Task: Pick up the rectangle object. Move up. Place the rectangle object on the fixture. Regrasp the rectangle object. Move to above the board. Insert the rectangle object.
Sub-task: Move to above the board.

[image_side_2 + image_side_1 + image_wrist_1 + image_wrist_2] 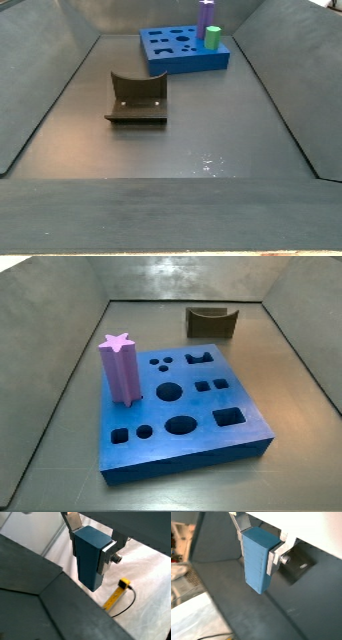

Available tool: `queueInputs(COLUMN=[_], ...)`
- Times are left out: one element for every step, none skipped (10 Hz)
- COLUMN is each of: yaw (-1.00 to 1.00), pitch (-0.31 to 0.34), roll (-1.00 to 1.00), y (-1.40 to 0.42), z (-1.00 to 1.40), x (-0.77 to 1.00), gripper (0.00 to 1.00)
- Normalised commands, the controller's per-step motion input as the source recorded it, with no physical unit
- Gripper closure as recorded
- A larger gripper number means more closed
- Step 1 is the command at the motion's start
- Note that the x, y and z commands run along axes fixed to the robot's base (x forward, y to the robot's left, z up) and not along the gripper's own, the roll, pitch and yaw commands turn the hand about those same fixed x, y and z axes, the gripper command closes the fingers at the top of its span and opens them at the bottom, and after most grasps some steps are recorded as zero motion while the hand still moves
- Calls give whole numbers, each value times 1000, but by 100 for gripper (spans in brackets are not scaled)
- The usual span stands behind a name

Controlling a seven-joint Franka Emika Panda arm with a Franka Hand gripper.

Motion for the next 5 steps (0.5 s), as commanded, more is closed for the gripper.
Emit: queueInputs(yaw=[-153, -151, -156, -158, -158], pitch=[-133, -130, -128, -123, -118], roll=[-1000, -1000, -1000, -1000, -1000], y=[-1000, -1000, -1000, -1000, -1000], z=[-317, -323, -319, -318, -316], x=[-600, -608, -619, -628, -641], gripper=[100, 100, 100, 100, 100])
